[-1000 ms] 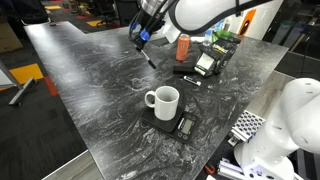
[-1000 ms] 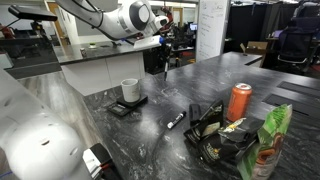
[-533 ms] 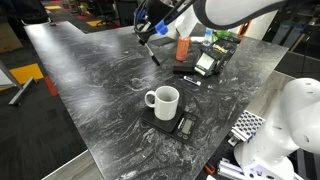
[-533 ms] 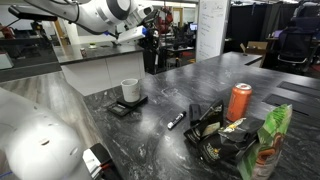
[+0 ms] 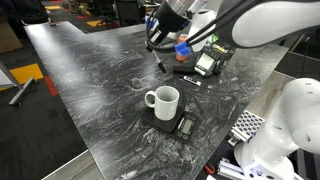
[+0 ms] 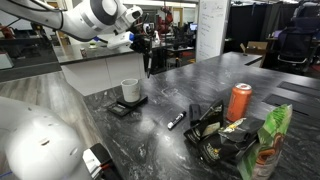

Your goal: Put the marker in the mug cup

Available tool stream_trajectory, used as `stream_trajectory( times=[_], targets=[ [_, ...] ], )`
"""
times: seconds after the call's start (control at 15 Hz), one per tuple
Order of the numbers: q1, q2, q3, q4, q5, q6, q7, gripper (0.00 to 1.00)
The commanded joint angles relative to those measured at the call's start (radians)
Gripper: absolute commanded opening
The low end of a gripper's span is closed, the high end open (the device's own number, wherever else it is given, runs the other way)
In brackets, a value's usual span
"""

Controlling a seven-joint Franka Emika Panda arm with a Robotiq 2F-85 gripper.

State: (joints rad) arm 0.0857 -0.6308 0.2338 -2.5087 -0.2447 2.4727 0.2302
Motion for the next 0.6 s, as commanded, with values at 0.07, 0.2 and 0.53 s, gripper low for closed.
stream_trajectory(
  times=[0.07, 0.2, 0.53],
  targets=[
    [-0.011, -0.008, 0.010, -0.006, 0.012, 0.000, -0.008, 0.10],
    [-0.012, -0.008, 0.010, -0.006, 0.012, 0.001, -0.008, 0.10],
    [0.011, 0.001, 0.017, 0.013, 0.043, -0.001, -0.003, 0.03]
  ],
)
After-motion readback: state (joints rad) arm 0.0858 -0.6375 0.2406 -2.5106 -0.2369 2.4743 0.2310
